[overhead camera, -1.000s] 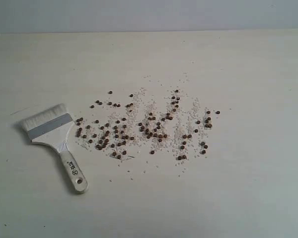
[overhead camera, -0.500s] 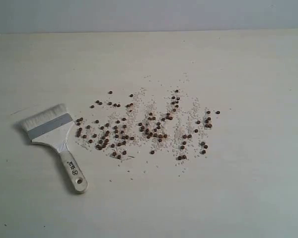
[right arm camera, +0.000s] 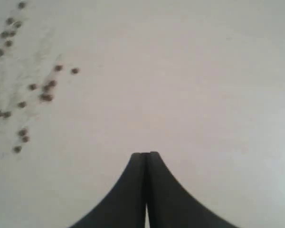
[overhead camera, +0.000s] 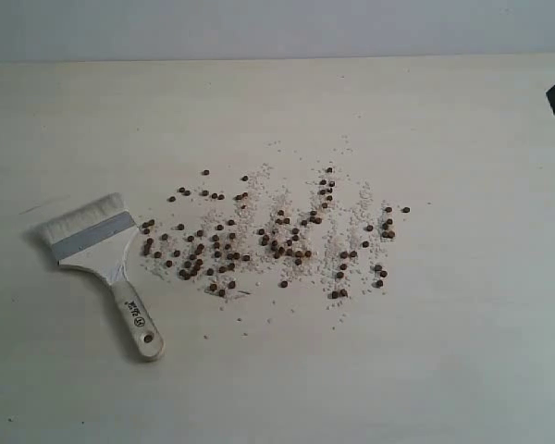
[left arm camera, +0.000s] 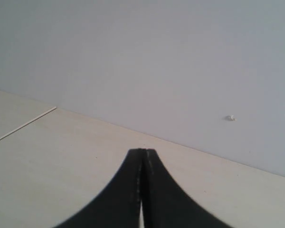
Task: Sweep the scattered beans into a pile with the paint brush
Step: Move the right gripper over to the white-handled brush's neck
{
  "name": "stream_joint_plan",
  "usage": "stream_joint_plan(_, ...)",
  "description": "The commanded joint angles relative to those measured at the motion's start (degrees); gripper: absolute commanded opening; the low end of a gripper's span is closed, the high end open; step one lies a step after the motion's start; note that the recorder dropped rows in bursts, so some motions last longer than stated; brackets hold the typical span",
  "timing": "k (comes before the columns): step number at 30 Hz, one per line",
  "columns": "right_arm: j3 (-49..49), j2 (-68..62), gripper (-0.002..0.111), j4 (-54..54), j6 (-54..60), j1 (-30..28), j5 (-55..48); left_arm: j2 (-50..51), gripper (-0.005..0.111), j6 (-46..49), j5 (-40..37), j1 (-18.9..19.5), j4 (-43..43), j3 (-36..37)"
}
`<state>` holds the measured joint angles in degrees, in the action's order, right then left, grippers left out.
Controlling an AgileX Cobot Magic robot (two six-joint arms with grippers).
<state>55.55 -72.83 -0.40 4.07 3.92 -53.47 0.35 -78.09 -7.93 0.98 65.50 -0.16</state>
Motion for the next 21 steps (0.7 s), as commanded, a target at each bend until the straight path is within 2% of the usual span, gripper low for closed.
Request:
stream_joint_plan(1,-0.14,0.15,0.000,-5.76,-7.24,1.68,11.75,-0.35,0.000,-0.09,-0.36,-0.31,-0.31,0.16)
stream_joint_plan(6,-1.44,-0.83,0.000,-1.86,-6.23,13.74,31.96,-0.35,0.000,-0.09,-0.36,-0.31,-0.31,0.16)
stream_joint_plan(9,-1.22,-3.98,0.000,3.46,-0.68,20.42,38.76,-0.35,0.000,-0.09,-0.36,-0.31,-0.31,0.16)
stream_joint_plan(15,-0.88,-7.28,0.000,14.59,-0.67,26.60,54.86,-0.35,0.000,-0.09,-0.36,-0.31,-0.31,0.16)
stream_joint_plan(18,0.34,-9.56,0.000,15.40,-0.67,29.79,54.75,-0.35,0.000,-0.09,-0.36,-0.31,-0.31,0.16)
stream_joint_plan(21,4.65,-14.14,0.000,12.20,-0.50,32.71,44.72,-0.35,0.000,-0.09,-0.36,-0.31,-0.31,0.16)
